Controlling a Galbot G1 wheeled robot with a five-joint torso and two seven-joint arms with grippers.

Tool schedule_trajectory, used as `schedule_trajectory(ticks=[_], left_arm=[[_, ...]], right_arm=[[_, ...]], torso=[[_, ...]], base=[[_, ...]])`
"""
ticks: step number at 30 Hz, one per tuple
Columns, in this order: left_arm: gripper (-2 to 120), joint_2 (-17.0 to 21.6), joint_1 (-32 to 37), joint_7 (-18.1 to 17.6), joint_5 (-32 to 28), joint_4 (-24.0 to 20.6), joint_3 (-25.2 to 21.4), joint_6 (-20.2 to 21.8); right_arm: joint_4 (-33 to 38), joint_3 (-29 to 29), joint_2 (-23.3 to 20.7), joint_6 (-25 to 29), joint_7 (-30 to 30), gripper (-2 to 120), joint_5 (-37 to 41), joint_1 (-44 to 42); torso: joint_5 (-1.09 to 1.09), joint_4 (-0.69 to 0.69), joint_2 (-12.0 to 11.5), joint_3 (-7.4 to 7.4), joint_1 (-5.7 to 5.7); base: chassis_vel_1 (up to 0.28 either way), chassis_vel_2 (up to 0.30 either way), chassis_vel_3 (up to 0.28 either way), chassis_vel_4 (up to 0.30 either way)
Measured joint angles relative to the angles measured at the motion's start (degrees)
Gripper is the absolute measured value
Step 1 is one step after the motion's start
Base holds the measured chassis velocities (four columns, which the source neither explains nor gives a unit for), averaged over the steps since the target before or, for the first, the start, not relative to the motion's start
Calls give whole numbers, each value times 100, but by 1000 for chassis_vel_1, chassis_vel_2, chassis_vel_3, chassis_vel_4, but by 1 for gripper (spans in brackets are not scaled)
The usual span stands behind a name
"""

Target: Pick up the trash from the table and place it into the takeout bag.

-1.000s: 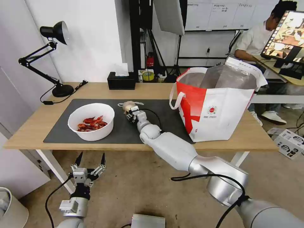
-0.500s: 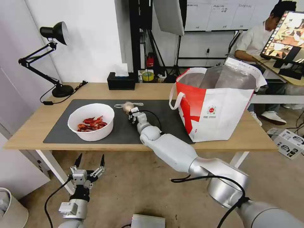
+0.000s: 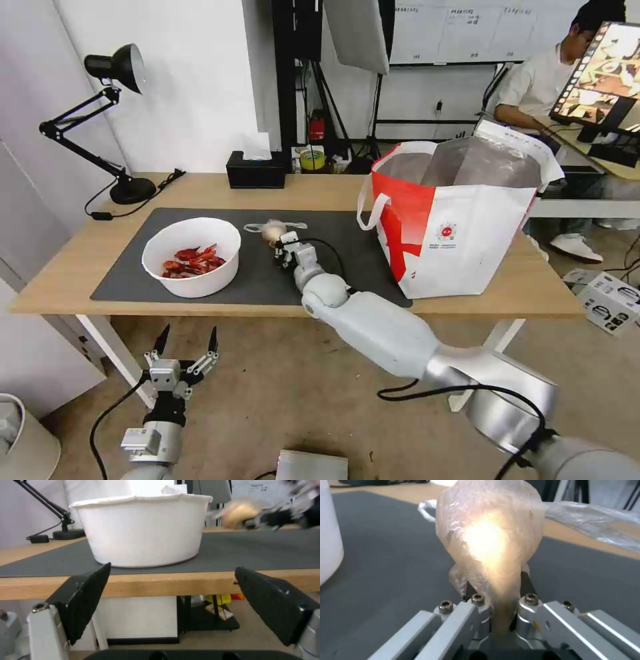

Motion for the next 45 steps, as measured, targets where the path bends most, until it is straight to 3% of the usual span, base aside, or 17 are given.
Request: schedule_trajectory(ticks=[7, 9, 15, 18, 20, 24, 29, 40, 45], left_arm=[[100, 2, -31, 2, 0, 11, -2, 0], [100, -6, -38, 2, 1, 23, 6, 0], [100, -11, -22, 3, 17, 19, 8, 11], [100, -7, 10, 4, 29, -13, -33, 18], [100, -17, 38, 5, 43, -30, -57, 20], [100, -61, 48, 5, 83, -45, -52, 21], [100, -111, 54, 5, 126, -47, -31, 21], [100, -132, 77, 4, 177, -31, 29, 11], [100, -127, 84, 4, 194, -28, 80, 2]], right_arm=[[1049, 150, -507, -219, 343, 5, 1, -216], [1814, 306, -740, -401, 606, 5, 1, -378], [2748, 633, -927, -660, 943, 5, -81, -609], [3328, 951, -949, -862, 1220, 5, -214, -725], [3908, 1473, -935, -1103, 1526, 5, -345, -759], [4432, 1965, -953, -1377, 1909, 5, -413, -680], [4702, 2623, -1037, -1917, 2450, 5, -771, -756], [4396, 3890, -1238, -2252, 2743, 5, -928, -1015], [4281, 4152, -1340, -2344, 2776, 5, -899, -1211]], torso=[[-1, -1, 0, -1, 0], [0, 0, 0, -1, 0], [-1, -1, 0, -2, 0], [0, 0, 0, -2, 0], [0, 0, 1, -2, 0], [0, 0, 1, -2, -1], [0, -1, 1, -2, 0], [0, -1, 1, -2, 0], [0, -1, 1, -2, 0]], base=[[0, 0, 0, 0], [0, 0, 0, 0], [0, 0, 0, 0], [0, 0, 0, 0], [0, 0, 0, 0], [0, 0, 0, 0], [0, 0, 0, 0], [0, 0, 0, 0], [0, 0, 0, 0]])
